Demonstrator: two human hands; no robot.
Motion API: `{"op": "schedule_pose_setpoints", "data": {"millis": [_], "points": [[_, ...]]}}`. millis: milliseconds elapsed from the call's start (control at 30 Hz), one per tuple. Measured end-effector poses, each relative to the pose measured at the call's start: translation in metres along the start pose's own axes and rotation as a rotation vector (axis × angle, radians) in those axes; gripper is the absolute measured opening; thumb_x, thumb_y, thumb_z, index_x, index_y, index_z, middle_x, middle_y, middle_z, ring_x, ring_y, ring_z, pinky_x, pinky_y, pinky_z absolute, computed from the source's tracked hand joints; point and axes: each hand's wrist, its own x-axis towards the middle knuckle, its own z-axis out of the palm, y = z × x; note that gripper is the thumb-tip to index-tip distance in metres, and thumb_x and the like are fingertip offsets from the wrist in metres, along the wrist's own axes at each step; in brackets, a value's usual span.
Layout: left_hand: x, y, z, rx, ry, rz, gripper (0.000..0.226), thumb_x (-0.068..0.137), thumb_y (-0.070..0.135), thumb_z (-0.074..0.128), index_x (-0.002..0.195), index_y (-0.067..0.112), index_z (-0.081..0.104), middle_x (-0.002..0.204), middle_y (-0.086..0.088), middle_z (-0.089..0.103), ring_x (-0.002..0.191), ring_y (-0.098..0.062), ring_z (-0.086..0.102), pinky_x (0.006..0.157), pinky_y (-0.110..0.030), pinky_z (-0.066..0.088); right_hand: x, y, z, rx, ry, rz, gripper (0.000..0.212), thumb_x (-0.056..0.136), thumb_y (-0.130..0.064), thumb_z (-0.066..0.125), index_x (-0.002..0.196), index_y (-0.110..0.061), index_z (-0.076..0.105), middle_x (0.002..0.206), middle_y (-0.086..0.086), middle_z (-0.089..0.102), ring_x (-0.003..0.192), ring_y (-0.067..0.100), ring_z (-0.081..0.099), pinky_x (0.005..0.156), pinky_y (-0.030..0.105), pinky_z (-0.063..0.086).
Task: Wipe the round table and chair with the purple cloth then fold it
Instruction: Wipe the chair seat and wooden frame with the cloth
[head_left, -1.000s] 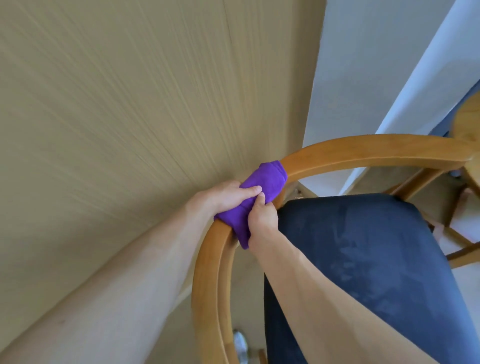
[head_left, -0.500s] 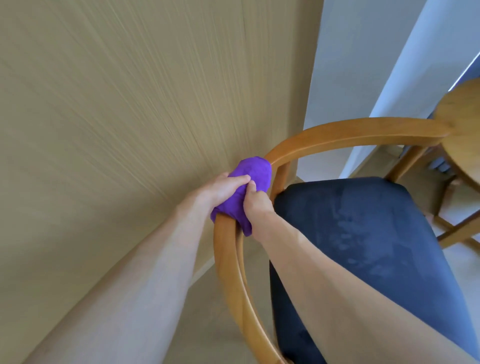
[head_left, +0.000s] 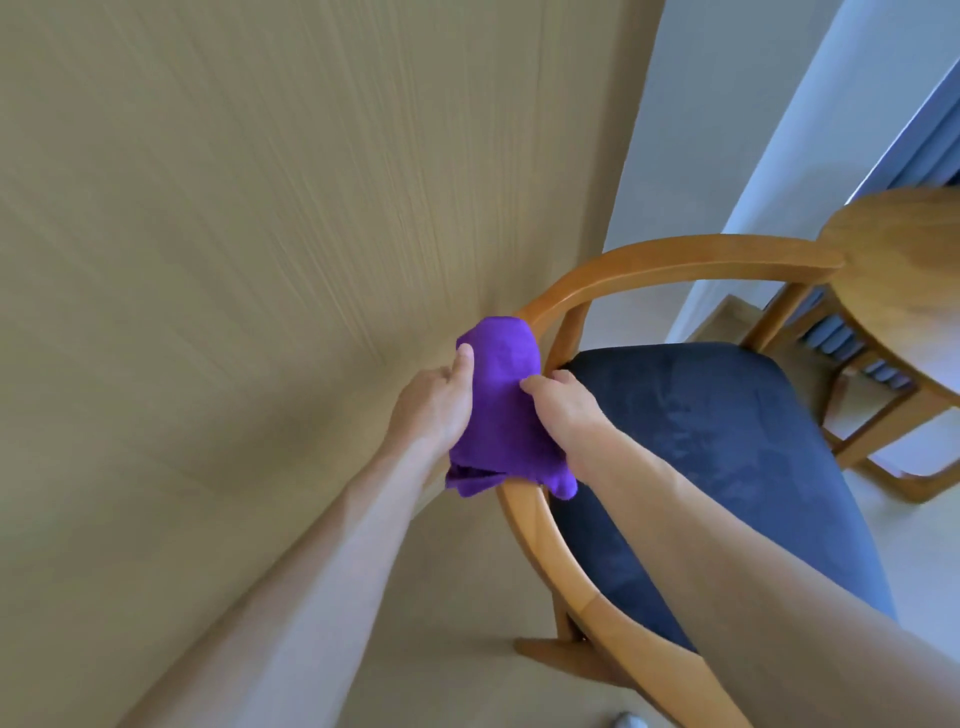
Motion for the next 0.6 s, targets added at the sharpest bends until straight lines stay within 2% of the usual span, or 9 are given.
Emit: {"op": "schedule_pose_setpoints", "data": {"millis": [67,100,133,233,333,433,467,533,600], "points": [[0.000,-0.014,0.015,-0.214,0.055,0.120,0.047,0.103,0.050,0.031,0.129,0.021,0.059,0.140,-0.002,0.056,0.131,-0.022,0.051,0.104,-0.035,0.039,-0.005,-0.002,0.011,0.061,0.008,-0.121,0.056,0.100,-0.039,0.044,0.151,-0.022,0.029,0.139,0.000,0.048,0.117,0.021,0.048,0.101,0.036,0.039],[-0.003,-0.016,0.023,-0.350,0.024,0.132,0.050,0.102,0.051,0.034,0.144,0.028,0.046,0.151,0.005,0.047,0.138,-0.016,0.045,0.113,-0.036,0.035,-0.006,-0.002,0.017,0.089,-0.009,-0.145,0.061,0.100,-0.041,0.044,0.155,-0.027,0.021,0.147,-0.001,0.043,0.124,0.022,0.046,0.106,0.039,0.039],[-0.003,-0.019,0.032,-0.479,-0.010,0.114,0.056,0.099,0.055,0.036,0.151,0.036,0.036,0.155,0.010,0.041,0.140,-0.013,0.042,0.117,-0.039,0.033,-0.006,-0.001,0.022,0.108,-0.026,-0.157,0.064,0.101,-0.042,0.043,0.157,-0.031,0.014,0.152,-0.001,0.039,0.130,0.023,0.045,0.110,0.042,0.038],[0.001,-0.024,0.049,-0.668,-0.063,0.107,0.065,0.088,0.064,0.043,0.150,0.045,0.033,0.152,0.016,0.043,0.137,-0.010,0.046,0.116,-0.042,0.037,0.000,0.005,0.024,0.115,-0.052,-0.181,0.066,0.103,-0.041,0.039,0.158,-0.034,0.004,0.158,-0.001,0.032,0.138,0.024,0.040,0.115,0.042,0.035],[0.017,-0.021,0.046,-0.651,-0.088,0.183,0.056,0.099,0.045,0.047,0.153,0.036,0.033,0.150,0.013,0.046,0.133,-0.007,0.048,0.113,-0.035,0.039,0.014,0.006,0.022,0.094,-0.048,-0.190,0.066,0.103,-0.044,0.036,0.157,-0.035,0.000,0.160,0.000,0.029,0.140,0.025,0.038,0.116,0.043,0.033],[0.047,-0.006,0.036,-0.563,-0.164,0.166,0.063,0.091,0.045,0.054,0.151,0.032,0.039,0.147,0.009,0.051,0.130,-0.008,0.052,0.111,-0.032,0.041,0.035,-0.009,0.024,0.108,-0.002,-0.149,0.064,0.102,-0.045,0.034,0.157,-0.029,0.008,0.152,0.006,0.041,0.132,0.029,0.047,0.111,0.046,0.040],[0.059,-0.001,0.034,-0.539,-0.200,0.143,0.058,0.093,0.042,0.054,0.148,0.028,0.045,0.144,0.004,0.055,0.127,-0.012,0.056,0.109,-0.032,0.043,0.044,-0.016,0.024,0.099,0.023,-0.107,0.062,0.102,-0.045,0.033,0.157,-0.025,0.012,0.147,0.009,0.046,0.127,0.030,0.051,0.109,0.048,0.042],[0.079,0.011,0.029,-0.481,-0.255,0.068,0.041,0.100,0.033,0.051,0.136,0.014,0.057,0.132,-0.012,0.064,0.112,-0.021,0.064,0.096,-0.033,0.049,0.063,-0.033,0.024,0.072,0.073,-0.004,0.061,0.102,-0.045,0.032,0.154,-0.014,0.021,0.140,0.013,0.051,0.121,0.033,0.055,0.105,0.047,0.045],[0.096,0.020,0.027,-0.464,-0.320,-0.036,0.043,0.101,0.034,0.050,0.127,0.002,0.063,0.126,-0.022,0.066,0.097,-0.026,0.064,0.079,-0.032,0.050,0.079,-0.045,0.022,0.073,0.098,0.056,0.059,0.104,-0.043,0.032,0.149,-0.005,0.030,0.136,0.017,0.054,0.120,0.034,0.056,0.102,0.041,0.046]]}}
